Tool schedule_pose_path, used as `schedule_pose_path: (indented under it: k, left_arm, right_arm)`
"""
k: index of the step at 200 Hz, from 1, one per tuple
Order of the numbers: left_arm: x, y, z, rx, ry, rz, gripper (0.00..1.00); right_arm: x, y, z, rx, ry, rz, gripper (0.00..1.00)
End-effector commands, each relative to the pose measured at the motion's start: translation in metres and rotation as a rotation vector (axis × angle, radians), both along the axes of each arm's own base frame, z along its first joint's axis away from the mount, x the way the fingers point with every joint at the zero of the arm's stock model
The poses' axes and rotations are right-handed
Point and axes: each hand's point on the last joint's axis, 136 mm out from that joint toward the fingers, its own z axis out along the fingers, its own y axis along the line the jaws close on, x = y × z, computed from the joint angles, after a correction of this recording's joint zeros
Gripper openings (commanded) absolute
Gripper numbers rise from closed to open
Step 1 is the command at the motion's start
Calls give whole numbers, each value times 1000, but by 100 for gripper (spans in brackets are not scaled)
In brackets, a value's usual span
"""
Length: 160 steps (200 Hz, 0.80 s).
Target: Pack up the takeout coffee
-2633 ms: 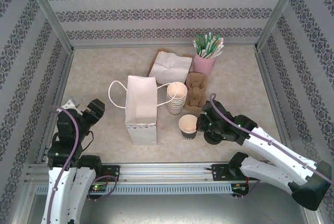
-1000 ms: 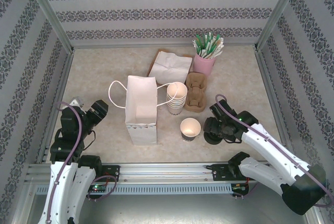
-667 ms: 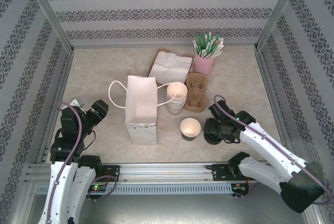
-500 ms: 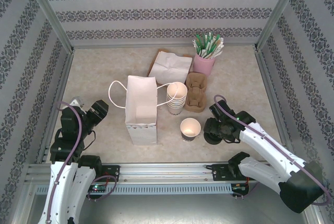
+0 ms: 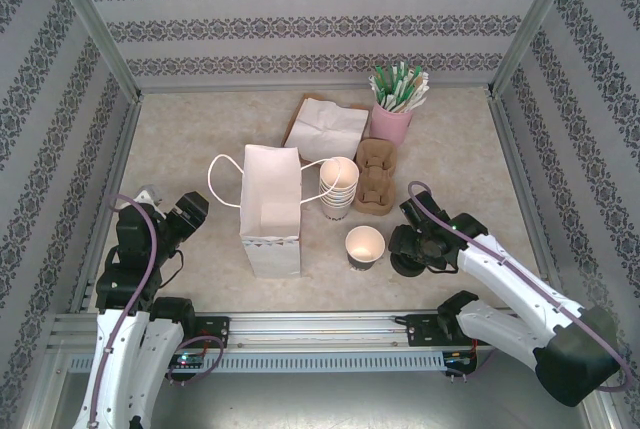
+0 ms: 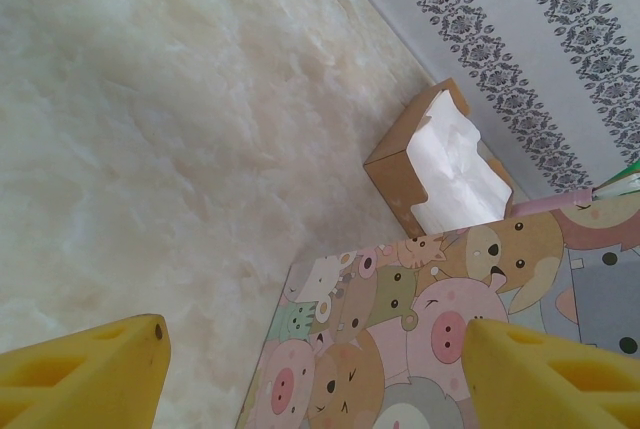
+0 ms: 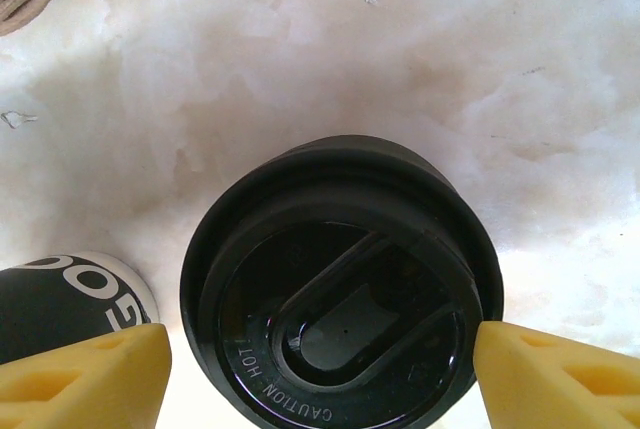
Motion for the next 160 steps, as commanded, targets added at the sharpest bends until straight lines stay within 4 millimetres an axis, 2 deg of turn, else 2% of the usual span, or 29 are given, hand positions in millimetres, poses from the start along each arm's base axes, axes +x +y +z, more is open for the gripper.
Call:
schedule_pose_path:
  k: [1,77,160]
  left_arm:
    - [2,1,2,9,-11,-4,77]
    - [1,1,1,9,-11,-4,77]
    - [2,1,1,7,-10,-2,77]
  right_arm:
    - [-3,-4,-6,-17,23,7,79]
    - [-6,-11,-10,-49,37,-6,79]
    - [-4,-14,4,-36,-19,-15,82]
